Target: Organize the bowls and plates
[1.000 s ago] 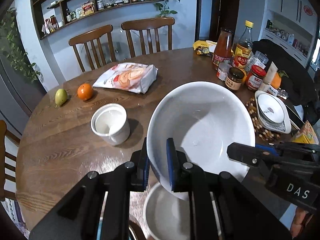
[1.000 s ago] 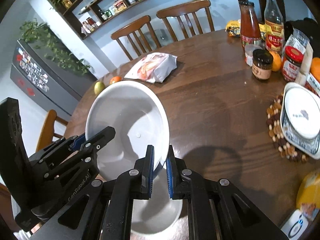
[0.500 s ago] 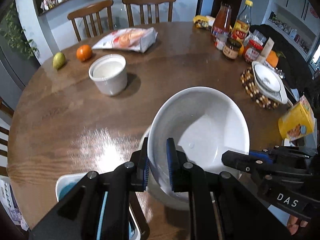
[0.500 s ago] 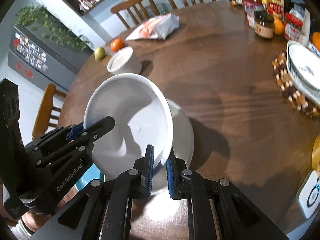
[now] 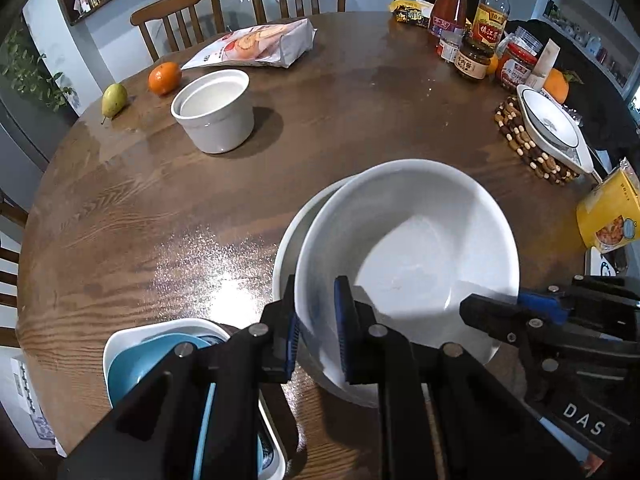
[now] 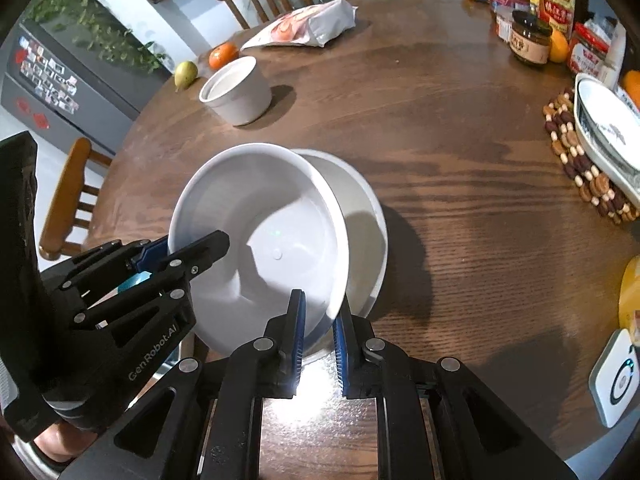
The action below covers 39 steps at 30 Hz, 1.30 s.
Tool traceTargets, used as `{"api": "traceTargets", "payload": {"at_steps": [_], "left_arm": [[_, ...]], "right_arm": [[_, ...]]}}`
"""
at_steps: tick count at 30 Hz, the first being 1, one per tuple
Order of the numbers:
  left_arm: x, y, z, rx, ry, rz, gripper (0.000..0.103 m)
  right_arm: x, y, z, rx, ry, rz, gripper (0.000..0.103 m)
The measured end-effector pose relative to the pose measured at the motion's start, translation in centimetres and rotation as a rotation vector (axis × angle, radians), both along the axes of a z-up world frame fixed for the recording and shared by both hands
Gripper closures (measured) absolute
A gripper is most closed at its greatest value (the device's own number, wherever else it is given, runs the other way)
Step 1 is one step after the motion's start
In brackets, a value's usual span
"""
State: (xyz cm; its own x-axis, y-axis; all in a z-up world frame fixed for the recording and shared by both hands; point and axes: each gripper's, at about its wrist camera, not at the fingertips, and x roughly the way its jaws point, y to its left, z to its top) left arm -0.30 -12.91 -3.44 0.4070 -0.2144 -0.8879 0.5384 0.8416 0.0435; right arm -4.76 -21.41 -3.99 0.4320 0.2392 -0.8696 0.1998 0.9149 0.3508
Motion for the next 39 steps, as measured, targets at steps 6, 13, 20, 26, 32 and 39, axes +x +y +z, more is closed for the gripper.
{"api": "traceTargets", "payload": {"at_steps": [6,13,20,26,32,39], "left_arm": [[0.3,0.0,0.5,-0.001,-0.015,-0.004,0.083],[0.9,1.1,2.3,-0.050,-0.044,0.027,0.057],[1.8,2.9,3.8,-0.095,-0.056,0.086,0.042],[2.1,3.9,4.5,-0.101,-0.075,0.120,0.025],[2.3,4.8,5.4,-0.091,-0.115,0.150,0.007],[2.5,5.5,6.7,-0.084,-0.164,0.174,0.001]], "right_arm": [[0.4,0.4,0.2,-0.088,0.004,-0.004,0.086],[0.0,0.0,1.4,-0.163,-0.022,-0.028,0.084],[-0.7,-1.6,2.7,-0.160,-0.059,-0.091,0.052],[-0.9,-2.4,3.6,-0.098,-0.084,-0.112,0.041],[-0.5,-2.4,5.0,-0.070,-0.123,-0.106,0.031],[0.0,-2.0,6.6,-0.067,-0.168,-0.094,0.015]]}}
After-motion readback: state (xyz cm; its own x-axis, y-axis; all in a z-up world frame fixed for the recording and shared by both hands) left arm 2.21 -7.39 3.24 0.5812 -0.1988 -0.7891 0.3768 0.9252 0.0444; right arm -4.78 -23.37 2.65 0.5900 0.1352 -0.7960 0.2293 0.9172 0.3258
